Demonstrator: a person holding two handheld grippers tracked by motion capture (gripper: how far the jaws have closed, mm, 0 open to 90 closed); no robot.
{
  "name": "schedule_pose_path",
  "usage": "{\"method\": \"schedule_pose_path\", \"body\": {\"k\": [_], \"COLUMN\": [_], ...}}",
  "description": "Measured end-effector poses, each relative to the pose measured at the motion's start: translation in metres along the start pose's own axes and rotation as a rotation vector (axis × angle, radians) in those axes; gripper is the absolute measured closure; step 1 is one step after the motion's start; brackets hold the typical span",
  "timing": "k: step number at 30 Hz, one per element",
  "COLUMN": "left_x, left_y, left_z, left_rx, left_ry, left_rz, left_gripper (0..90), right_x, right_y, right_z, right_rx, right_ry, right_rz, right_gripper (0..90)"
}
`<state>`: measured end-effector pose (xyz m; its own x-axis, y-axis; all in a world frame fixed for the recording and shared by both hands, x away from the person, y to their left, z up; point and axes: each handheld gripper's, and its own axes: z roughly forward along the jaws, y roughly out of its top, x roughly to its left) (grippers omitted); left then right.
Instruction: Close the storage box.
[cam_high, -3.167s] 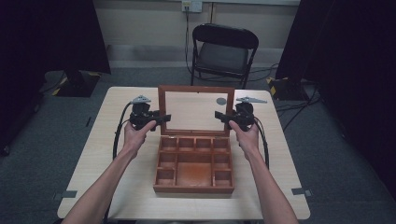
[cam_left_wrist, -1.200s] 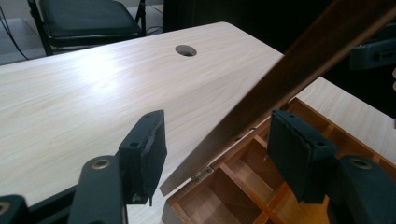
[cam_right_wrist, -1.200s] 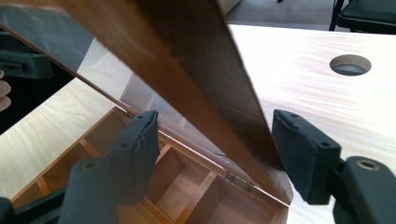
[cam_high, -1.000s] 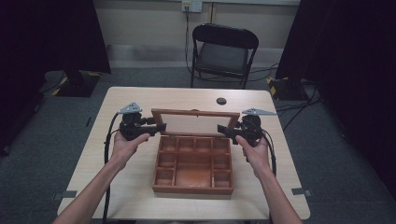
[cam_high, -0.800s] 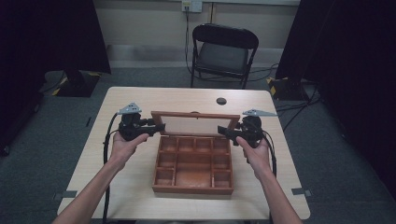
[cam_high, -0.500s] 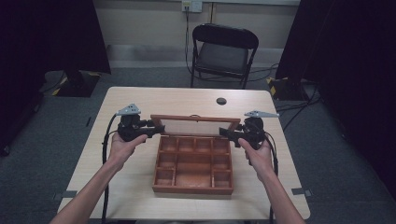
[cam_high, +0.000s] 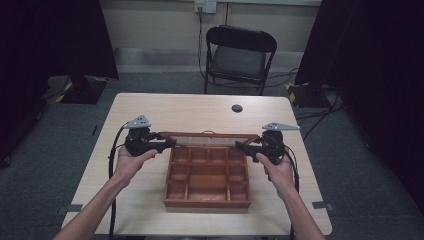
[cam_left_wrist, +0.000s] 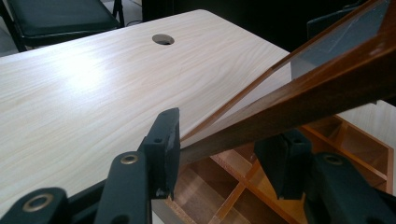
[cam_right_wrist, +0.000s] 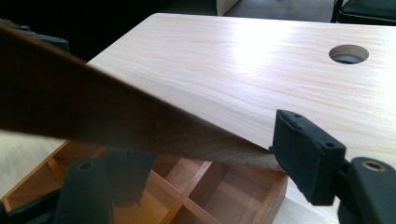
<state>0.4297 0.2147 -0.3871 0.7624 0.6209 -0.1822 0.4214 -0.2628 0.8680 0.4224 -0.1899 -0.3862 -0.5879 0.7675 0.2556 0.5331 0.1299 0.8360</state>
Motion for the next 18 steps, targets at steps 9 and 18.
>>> {"method": "schedule_pose_path", "body": {"k": [9,18], "left_x": [0.004,0.003], "left_y": [-0.002,-0.008], "left_z": [-0.008,-0.010], "left_rx": [-0.006,0.006], "left_ry": [-0.002,-0.003], "left_rz": [-0.026,-0.042], "left_gripper": [50.6,45.2], "right_x": [0.009,0.013], "right_y": [0.002,-0.003], "right_z": [0.010,0.009], "right_rx": [0.001,0.039], "right_ry": [-0.010,0.013], "right_rz": [-0.017,-0.005], "right_gripper": [29.3,25.3]}}
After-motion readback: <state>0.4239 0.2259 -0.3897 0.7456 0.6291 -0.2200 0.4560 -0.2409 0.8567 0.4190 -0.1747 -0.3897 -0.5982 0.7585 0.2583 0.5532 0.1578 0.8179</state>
